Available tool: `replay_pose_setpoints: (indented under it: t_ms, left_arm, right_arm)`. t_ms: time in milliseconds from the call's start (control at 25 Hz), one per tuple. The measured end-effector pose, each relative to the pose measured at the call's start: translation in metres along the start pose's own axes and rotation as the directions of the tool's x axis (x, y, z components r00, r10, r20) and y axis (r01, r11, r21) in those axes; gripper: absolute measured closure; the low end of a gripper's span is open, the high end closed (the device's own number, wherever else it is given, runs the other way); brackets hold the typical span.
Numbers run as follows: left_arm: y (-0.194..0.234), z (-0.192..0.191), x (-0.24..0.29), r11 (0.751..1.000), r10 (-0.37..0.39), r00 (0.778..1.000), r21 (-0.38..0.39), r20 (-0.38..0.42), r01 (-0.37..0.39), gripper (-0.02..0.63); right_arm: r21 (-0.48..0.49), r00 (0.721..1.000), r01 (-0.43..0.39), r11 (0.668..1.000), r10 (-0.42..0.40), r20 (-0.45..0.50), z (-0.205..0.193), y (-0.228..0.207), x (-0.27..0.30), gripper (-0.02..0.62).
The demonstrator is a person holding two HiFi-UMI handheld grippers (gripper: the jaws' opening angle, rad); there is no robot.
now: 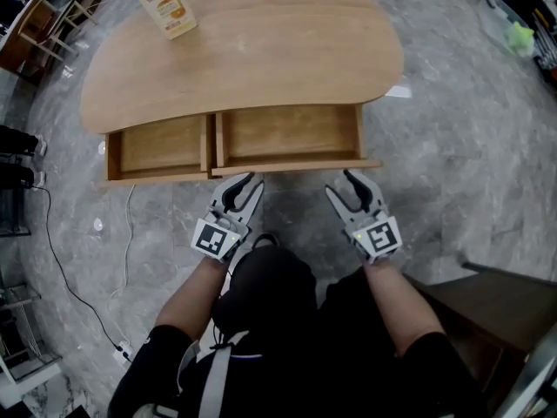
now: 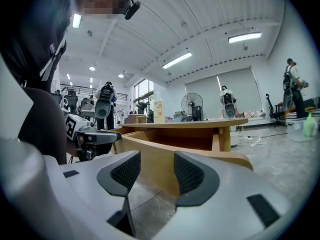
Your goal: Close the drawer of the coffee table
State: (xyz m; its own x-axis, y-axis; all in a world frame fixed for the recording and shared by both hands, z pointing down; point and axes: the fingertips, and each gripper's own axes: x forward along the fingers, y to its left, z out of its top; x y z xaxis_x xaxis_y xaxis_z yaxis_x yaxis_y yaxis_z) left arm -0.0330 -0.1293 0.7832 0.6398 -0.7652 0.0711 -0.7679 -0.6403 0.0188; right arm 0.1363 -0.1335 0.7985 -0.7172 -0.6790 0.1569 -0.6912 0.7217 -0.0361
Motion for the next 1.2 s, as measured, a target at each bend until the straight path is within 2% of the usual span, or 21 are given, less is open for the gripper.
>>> replay_pose_setpoints:
  t_ms: [80, 280, 400, 680, 760, 920, 1000, 1120, 1200]
  left_arm:
    - [0.003, 0.001, 0.001, 1.000, 0.008, 1.000, -0.003, 0.013, -0.008, 0.532]
    - [0.006, 0.001, -0.003, 1.000, 0.024, 0.999, 0.009, 0.024, -0.024, 0.535]
    - [0.009, 0.000, -0.002, 1.000, 0.023, 1.000, 0.010, 0.015, -0.023, 0.567]
    - [0.026, 0.005, 0.017, 0.999, 0.044, 0.999, -0.013, 0.003, -0.044, 0.569]
    - [0.031, 0.008, 0.021, 0.998, 0.057, 0.998, -0.031, -0.005, -0.057, 0.569]
    - [0.043, 0.013, 0.031, 0.999, 0.050, 0.999, -0.006, -0.019, -0.050, 0.569]
    - [0.048, 0.005, 0.042, 0.999, 0.032, 0.998, -0.006, -0.059, -0.032, 0.565]
    - [0.048, -0.029, 0.055, 0.999, 0.001, 0.980, -0.046, -0.201, -0.010, 0.522]
    - [0.046, -0.032, 0.058, 0.999, -0.006, 0.979, -0.041, -0.202, -0.002, 0.502]
  right_arm:
    - [-0.013, 1.000, 0.002, 1.000, -0.002, -0.010, -0.003, -0.003, 0.003, 0.385]
    - [-0.054, 0.998, -0.008, 0.999, 0.005, -0.063, -0.015, 0.002, 0.011, 0.387]
    - [-0.056, 0.999, 0.016, 0.998, -0.018, -0.042, -0.011, 0.000, 0.012, 0.394]
    - [-0.049, 0.997, 0.045, 0.998, -0.048, -0.055, -0.007, -0.018, 0.030, 0.400]
    - [-0.047, 0.998, 0.052, 0.998, -0.054, -0.038, -0.002, -0.022, 0.035, 0.400]
    - [-0.042, 0.998, 0.064, 0.997, -0.064, 0.012, 0.016, -0.032, 0.048, 0.400]
    - [-0.033, 0.997, 0.073, 0.997, -0.073, 0.017, 0.018, -0.038, 0.056, 0.399]
    - [-0.021, 0.995, 0.094, 0.995, -0.093, 0.040, 0.020, -0.046, 0.064, 0.407]
    - [-0.032, 0.994, 0.098, 0.995, -0.096, 0.051, 0.020, -0.048, 0.065, 0.411]
